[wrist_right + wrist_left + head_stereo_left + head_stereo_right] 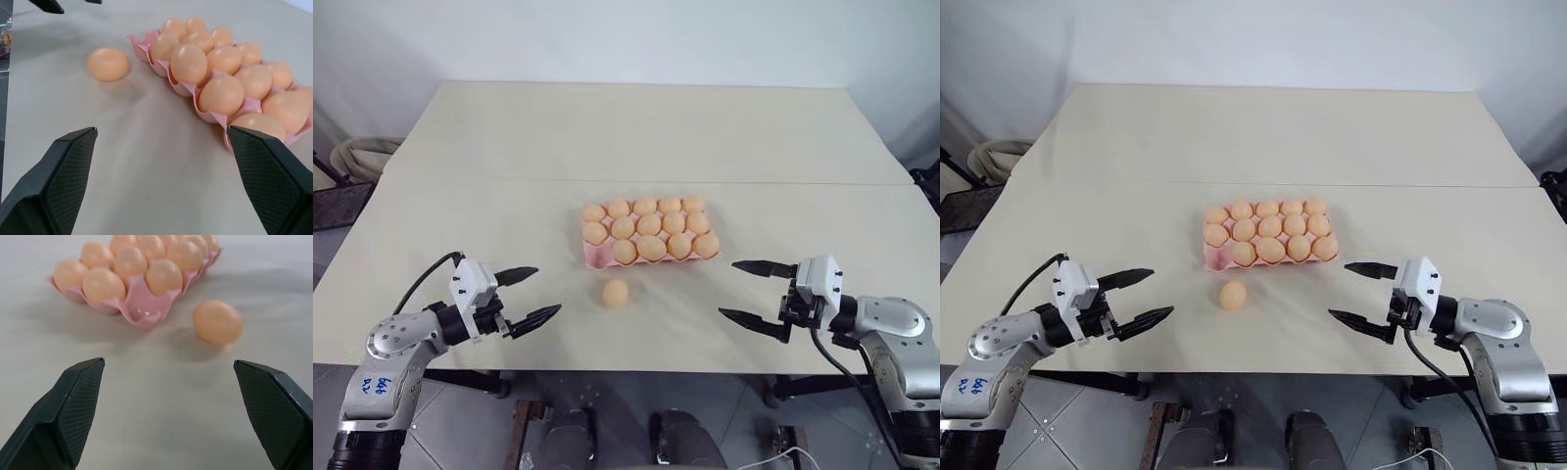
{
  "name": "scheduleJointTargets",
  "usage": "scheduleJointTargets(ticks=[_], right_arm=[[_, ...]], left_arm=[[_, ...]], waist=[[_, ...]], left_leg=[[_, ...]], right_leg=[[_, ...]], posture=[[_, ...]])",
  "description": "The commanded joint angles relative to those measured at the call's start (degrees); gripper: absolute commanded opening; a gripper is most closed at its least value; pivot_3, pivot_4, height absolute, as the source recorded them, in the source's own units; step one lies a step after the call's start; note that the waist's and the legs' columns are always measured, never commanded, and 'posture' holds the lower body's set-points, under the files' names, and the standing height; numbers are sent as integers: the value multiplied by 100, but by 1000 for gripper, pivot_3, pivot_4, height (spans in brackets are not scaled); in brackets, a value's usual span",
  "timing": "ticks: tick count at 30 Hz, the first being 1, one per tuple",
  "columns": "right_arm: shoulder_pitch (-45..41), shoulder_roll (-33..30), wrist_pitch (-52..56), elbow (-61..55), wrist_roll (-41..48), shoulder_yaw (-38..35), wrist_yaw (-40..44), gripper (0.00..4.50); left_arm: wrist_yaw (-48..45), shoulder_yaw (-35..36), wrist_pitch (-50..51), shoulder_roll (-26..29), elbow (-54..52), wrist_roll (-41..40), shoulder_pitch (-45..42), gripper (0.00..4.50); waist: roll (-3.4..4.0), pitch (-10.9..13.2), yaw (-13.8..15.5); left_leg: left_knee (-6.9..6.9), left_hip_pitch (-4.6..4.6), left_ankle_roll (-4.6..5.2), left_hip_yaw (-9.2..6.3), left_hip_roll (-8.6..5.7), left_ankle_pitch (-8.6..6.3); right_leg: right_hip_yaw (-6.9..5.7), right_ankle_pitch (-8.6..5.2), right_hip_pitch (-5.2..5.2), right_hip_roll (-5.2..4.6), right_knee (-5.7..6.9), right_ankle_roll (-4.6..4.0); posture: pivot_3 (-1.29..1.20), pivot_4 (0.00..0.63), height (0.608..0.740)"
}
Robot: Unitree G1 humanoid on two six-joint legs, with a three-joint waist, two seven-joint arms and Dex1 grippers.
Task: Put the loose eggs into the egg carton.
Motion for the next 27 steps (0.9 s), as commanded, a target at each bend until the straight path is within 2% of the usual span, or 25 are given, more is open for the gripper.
scheduleJointTargets(ticks=[1,6,15,22,25,27], right_arm=[[113,-123,92,-356,268,-297,-61,4439],[406,-304,205,-472,318,-515,-105,4439],[775,-312,423,-934,413,-585,-327,4439],[883,-324,628,-1234,524,-591,-454,4439],[894,-347,697,-1294,566,-621,-470,4500],[886,-353,706,-1275,561,-617,-466,4500]], left_arm=[[205,-192,358,69,-552,-5,-62,4500],[591,-974,879,-79,-750,382,-352,4500],[1564,-2282,1374,-1190,-653,1067,-1223,4500],[2146,-2591,1441,-1670,-352,1551,-1369,4500],[2155,-2560,1399,-1660,-385,1577,-1290,3883],[2168,-2492,1356,-1660,-389,1554,-1250,3262]], waist=[[1,0,7],[2,-1,43],[2,-1,21],[2,-1,23],[1,-1,26],[2,-1,28]], left_leg=[[-2,-1,-1,-1,0,-1],[-13,-7,6,-5,-1,-7],[-5,-7,35,-3,-1,3],[8,-3,38,-2,-3,10],[8,-2,38,-2,-3,12],[8,-3,38,-2,-3,12]], right_leg=[[0,-1,-2,0,-2,-1],[-6,0,6,-1,-34,0],[-7,4,13,12,-33,11],[-5,9,19,15,-21,21],[-4,9,19,15,-20,22],[-4,10,19,14,-21,22]], posture=[[0,150,740],[0,150,740],[0,150,740],[0,150,740],[0,150,740],[0,150,740]])
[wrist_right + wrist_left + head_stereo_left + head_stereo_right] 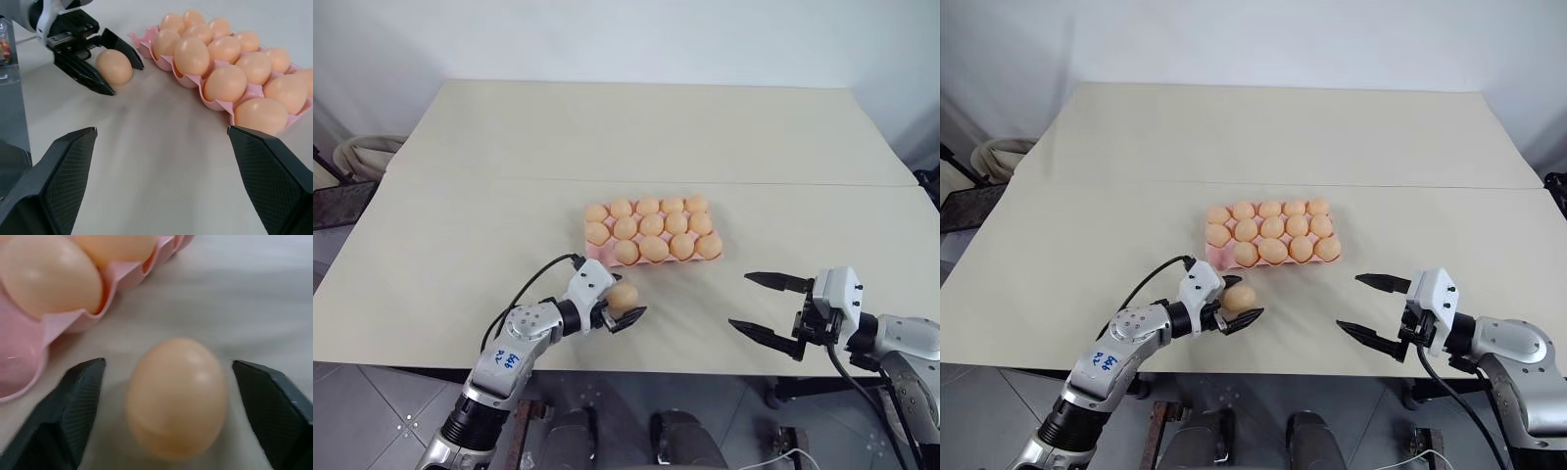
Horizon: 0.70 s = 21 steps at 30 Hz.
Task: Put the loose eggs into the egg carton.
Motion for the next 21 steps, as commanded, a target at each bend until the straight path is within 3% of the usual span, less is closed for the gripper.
scheduleJointTargets(ticks=[1,4,12,21], right_arm=[[2,-91,21,-146,111,-154,-20,4500],[-35,-71,26,-97,84,-80,-15,4500],[-132,-24,79,-9,33,120,14,4500],[-310,28,135,11,15,345,-86,4500]], left_arm=[[16,134,-236,-15,-107,9,94,2974],[-184,350,-452,-6,-193,-256,228,2135],[-1161,1556,-1238,679,-124,-1056,687,2135],[-1141,1154,-1537,405,1338,-533,-875,2135]], waist=[[0,0,3],[0,0,0],[0,0,-5],[0,0,153]], left_leg=[[0,0,0,0,0,0],[-1,-1,0,0,0,0],[-3,0,-4,-1,5,-2],[-2,-8,-16,-3,-6,-16]], right_leg=[[0,0,0,0,-1,0],[-1,0,0,0,-3,0],[-1,-2,-2,-1,-4,-7],[-3,4,-1,-16,-24,-1]], posture=[[0,150,740],[0,150,740],[0,150,740],[0,150,740]])
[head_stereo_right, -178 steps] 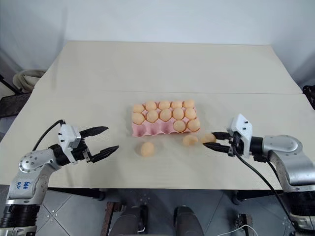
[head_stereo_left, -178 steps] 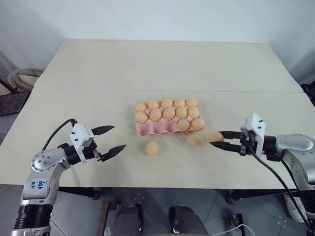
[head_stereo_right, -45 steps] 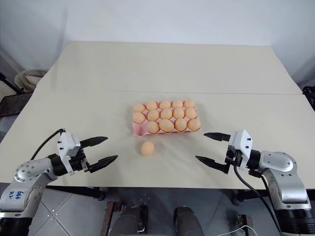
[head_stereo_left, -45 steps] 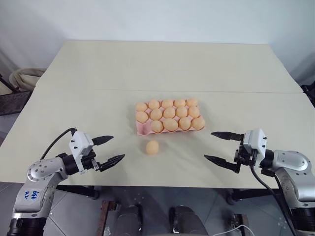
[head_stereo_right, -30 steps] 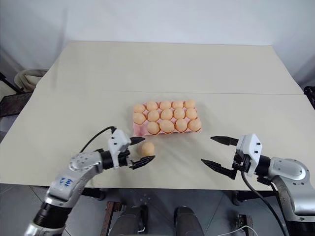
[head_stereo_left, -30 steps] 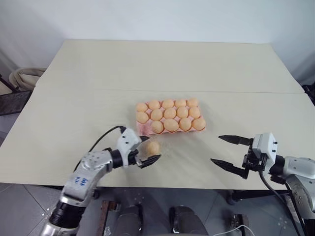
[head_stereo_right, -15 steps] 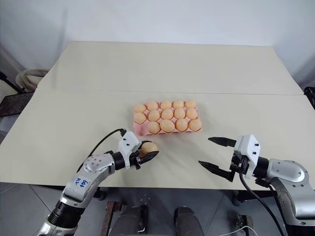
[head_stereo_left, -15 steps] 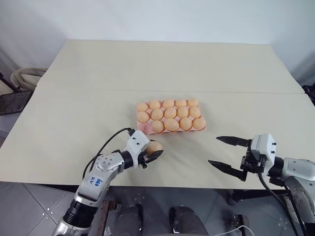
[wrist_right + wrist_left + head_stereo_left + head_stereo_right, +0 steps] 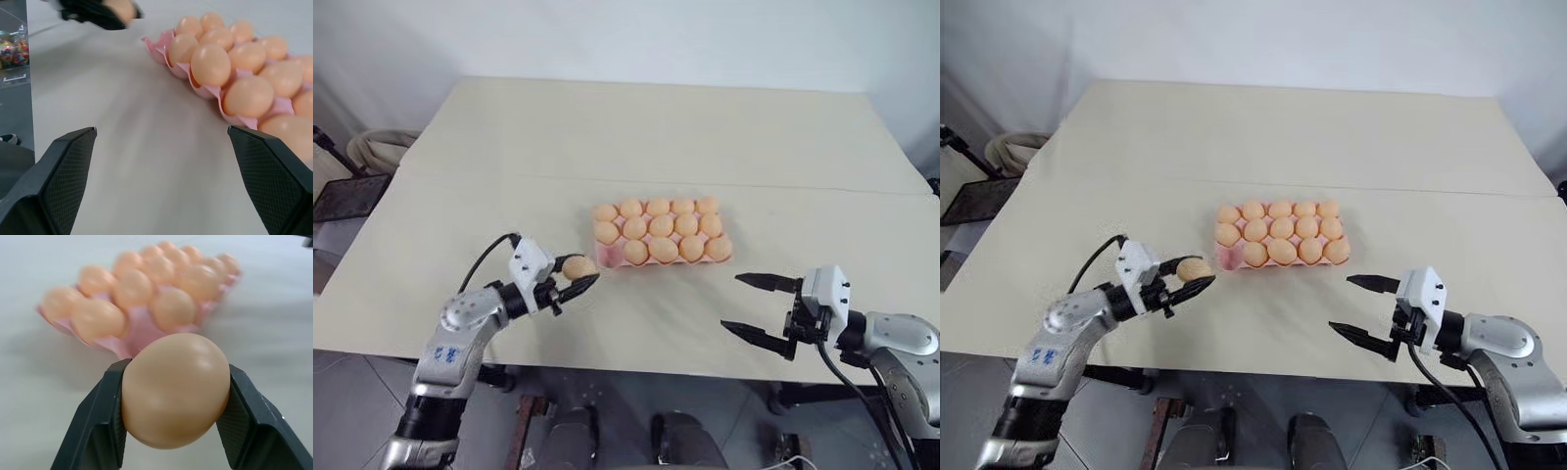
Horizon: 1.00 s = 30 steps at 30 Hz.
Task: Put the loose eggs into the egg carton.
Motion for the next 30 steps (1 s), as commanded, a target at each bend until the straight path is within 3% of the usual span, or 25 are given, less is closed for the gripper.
scheduleJointTargets(ticks=[1,7,15,24,30], right_arm=[[0,4,22,-105,43,-33,-52,4500],[106,24,35,-242,77,-52,-169,4500],[271,31,44,-374,143,-90,-293,4500],[334,34,-50,-166,141,-266,-337,4500],[251,57,-55,-19,204,-508,-412,4500]], left_arm=[[-81,-187,-115,-123,352,108,-373,2135],[-187,-451,-414,-311,1069,367,-867,2135],[-242,-235,-446,-241,822,226,-740,4450],[-938,811,-780,666,364,-356,205,4450],[-1362,1371,-1472,1459,657,-183,978,4450]], waist=[[0,0,-8],[0,0,-34],[-1,0,-33],[0,0,-46],[0,0,-50]], left_leg=[[-1,0,20,1,0,9],[-3,-5,22,5,5,1],[8,2,22,5,3,13],[0,4,17,5,7,12],[-6,4,-11,4,7,-8]], right_leg=[[0,0,0,0,-1,1],[-2,-5,-7,17,2,7],[1,-1,1,15,18,12],[2,-3,-4,13,14,8],[3,-7,-5,3,5,-2]], posture=[[0,150,740],[0,150,740],[0,150,740],[0,150,740],[0,150,740]])
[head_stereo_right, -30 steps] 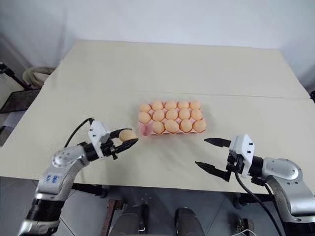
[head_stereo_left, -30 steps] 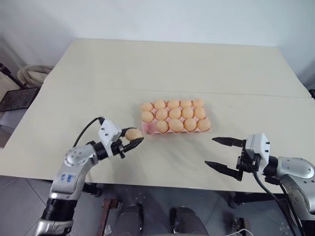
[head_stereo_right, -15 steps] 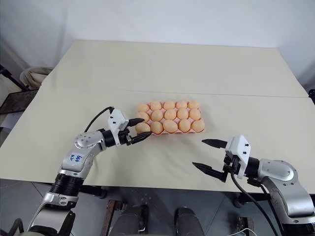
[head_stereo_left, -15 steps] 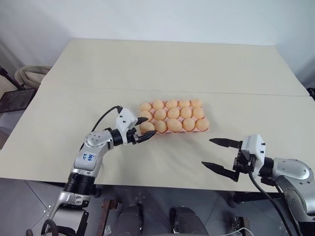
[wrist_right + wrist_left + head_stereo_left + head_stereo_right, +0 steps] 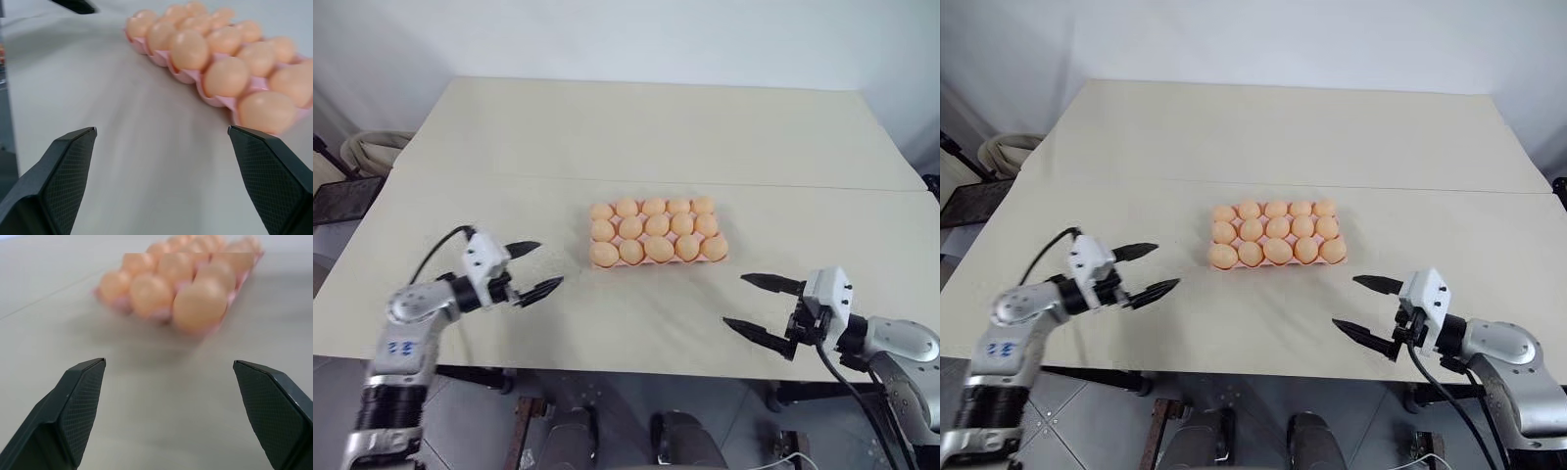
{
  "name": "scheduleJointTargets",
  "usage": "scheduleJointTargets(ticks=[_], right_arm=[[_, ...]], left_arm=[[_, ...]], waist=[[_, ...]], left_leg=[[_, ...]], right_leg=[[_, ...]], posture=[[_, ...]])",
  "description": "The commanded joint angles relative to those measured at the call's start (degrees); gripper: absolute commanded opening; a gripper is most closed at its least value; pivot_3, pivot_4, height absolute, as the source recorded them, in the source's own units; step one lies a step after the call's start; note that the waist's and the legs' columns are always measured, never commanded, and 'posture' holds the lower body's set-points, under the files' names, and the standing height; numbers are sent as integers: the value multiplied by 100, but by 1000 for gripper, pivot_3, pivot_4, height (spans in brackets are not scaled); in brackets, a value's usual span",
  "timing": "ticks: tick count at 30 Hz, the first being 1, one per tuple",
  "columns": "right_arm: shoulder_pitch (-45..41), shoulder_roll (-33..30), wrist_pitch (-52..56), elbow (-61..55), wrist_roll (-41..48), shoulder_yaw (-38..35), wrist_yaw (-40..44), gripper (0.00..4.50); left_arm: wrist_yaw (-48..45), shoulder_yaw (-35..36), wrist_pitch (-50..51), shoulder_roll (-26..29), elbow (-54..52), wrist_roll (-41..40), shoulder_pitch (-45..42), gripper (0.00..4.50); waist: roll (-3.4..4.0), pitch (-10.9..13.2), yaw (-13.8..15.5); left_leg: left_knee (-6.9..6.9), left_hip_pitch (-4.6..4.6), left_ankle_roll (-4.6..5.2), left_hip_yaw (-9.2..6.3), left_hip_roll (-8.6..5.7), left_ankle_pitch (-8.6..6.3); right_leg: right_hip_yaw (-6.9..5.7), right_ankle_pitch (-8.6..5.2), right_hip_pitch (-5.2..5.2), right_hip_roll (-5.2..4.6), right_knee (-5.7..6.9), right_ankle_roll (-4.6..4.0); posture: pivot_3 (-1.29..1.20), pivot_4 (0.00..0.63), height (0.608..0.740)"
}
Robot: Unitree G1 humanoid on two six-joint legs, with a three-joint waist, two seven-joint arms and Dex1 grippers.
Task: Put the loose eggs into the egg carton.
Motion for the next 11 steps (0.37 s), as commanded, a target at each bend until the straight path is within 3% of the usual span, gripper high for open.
scheduleJointTargets(ticks=[1,11], right_arm=[[-74,35,-36,-61,179,-258,-63,4500],[-281,102,-245,199,53,-256,-97,4500]], left_arm=[[-279,262,-471,301,68,25,251,4450],[-160,208,-548,247,-34,6,288,4450]], waist=[[0,0,-2],[0,0,-5]], left_leg=[[-2,0,-1,0,0,-1],[-41,-4,3,-1,-1,-2]], right_leg=[[0,-2,-1,-2,-1,-4],[-4,-5,-10,-9,-35,-11]], posture=[[0,150,740],[0,150,740]])
